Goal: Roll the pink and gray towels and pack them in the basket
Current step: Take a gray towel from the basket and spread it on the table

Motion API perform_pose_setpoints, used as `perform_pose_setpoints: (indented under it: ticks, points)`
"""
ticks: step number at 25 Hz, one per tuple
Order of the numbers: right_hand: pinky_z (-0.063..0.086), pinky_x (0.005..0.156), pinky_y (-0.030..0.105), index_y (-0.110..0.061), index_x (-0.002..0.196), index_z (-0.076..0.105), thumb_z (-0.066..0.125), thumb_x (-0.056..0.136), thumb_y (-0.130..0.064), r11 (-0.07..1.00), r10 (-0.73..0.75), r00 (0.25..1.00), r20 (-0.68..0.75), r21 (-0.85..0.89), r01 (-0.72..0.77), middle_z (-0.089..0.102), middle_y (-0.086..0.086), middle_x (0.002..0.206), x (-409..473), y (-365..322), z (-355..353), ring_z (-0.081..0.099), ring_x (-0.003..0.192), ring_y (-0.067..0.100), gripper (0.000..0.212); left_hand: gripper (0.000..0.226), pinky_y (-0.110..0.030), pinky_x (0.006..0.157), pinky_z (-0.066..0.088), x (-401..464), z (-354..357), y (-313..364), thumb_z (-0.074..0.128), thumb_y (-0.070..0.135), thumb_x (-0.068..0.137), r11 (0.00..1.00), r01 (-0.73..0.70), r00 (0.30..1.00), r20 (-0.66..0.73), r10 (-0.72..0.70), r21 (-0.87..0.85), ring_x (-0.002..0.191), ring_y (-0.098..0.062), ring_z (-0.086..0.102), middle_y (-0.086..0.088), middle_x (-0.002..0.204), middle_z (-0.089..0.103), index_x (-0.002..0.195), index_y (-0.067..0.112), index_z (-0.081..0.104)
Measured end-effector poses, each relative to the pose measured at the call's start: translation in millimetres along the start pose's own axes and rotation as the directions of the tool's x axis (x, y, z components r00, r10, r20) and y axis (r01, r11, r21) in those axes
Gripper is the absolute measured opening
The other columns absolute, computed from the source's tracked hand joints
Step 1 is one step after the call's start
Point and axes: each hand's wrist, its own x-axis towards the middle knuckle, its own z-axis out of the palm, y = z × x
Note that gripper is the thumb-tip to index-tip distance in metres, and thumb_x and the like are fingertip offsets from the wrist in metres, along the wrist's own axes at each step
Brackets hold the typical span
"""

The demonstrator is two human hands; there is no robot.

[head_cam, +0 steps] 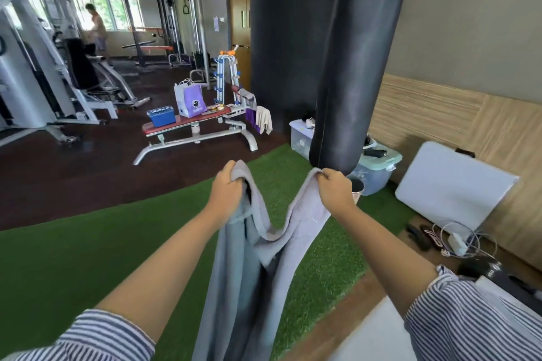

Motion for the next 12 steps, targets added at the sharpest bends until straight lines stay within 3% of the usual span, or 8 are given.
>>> perform_pose_setpoints:
  ticks: [3, 6, 9, 11, 12]
  points:
    - [0.031, 0.061, 0.028, -0.006, 0.087, 0.061, 0.040, 0.094, -0.014, 0.996, 0.079, 0.991, -0.110, 0.052, -0.074, 0.055, 0.011, 0.079, 80.0, 3.7, 0.5, 0.050, 0.075, 0.027, 0.024, 0.034, -0.033, 0.091, 0.042, 87.4, -25.1, 4.6, 0.036, -0.007, 0.088, 0.998, -0.036, 0.970, -0.243, 0.021, -0.056, 0.104, -0.027, 0.054, -0.014, 0.110, 0.061, 0.111, 0.006, 0.058]
    - [0.032, 0.060, 0.026, -0.011, 0.073, 0.058, 0.042, 0.093, -0.019, 0.992, 0.073, 0.967, -0.245, 0.122, -0.044, 0.053, 0.009, 0.071, 148.7, -11.5, -22.2, 0.048, 0.071, 0.025, 0.027, 0.037, -0.012, 0.083, 0.040, 151.3, -70.0, 31.2, 0.033, -0.008, 0.090, 0.984, -0.150, 0.888, -0.452, 0.090, -0.099, 0.103, -0.020, 0.050, -0.012, 0.113, 0.059, 0.119, 0.001, 0.054]
    - [0.043, 0.070, 0.031, -0.009, 0.085, 0.063, 0.043, 0.094, -0.026, 0.979, 0.014, 0.946, -0.324, 0.198, 0.053, 0.062, 0.011, 0.084, 192.4, -25.6, -39.2, 0.054, 0.080, 0.023, 0.027, 0.042, -0.022, 0.101, 0.039, 182.5, -108.2, 37.7, 0.033, 0.003, 0.096, 0.978, -0.180, 0.836, -0.540, 0.093, -0.109, 0.122, -0.021, 0.049, -0.014, 0.136, 0.050, 0.136, -0.001, 0.042]
    - [0.046, 0.081, 0.037, -0.011, 0.093, 0.065, 0.045, 0.094, -0.030, 0.965, -0.002, 0.940, -0.342, 0.246, 0.091, 0.066, 0.010, 0.092, 206.6, -25.1, -43.4, 0.057, 0.088, 0.023, 0.027, 0.028, -0.016, 0.095, 0.041, 184.1, -121.6, 33.5, 0.033, 0.010, 0.100, 0.967, -0.206, 0.826, -0.556, 0.090, -0.149, 0.107, -0.005, 0.055, -0.004, 0.120, 0.056, 0.123, 0.005, 0.049]
    - [0.046, 0.080, 0.037, -0.016, 0.088, 0.065, 0.046, 0.093, -0.031, 0.959, -0.002, 0.941, -0.337, 0.266, 0.097, 0.065, 0.007, 0.088, 212.8, -25.2, -46.2, 0.056, 0.086, 0.022, 0.025, 0.021, -0.014, 0.089, 0.041, 185.2, -125.9, 30.0, 0.032, 0.009, 0.101, 0.963, -0.220, 0.823, -0.560, 0.097, -0.157, 0.096, 0.000, 0.056, -0.002, 0.108, 0.057, 0.112, 0.008, 0.050]
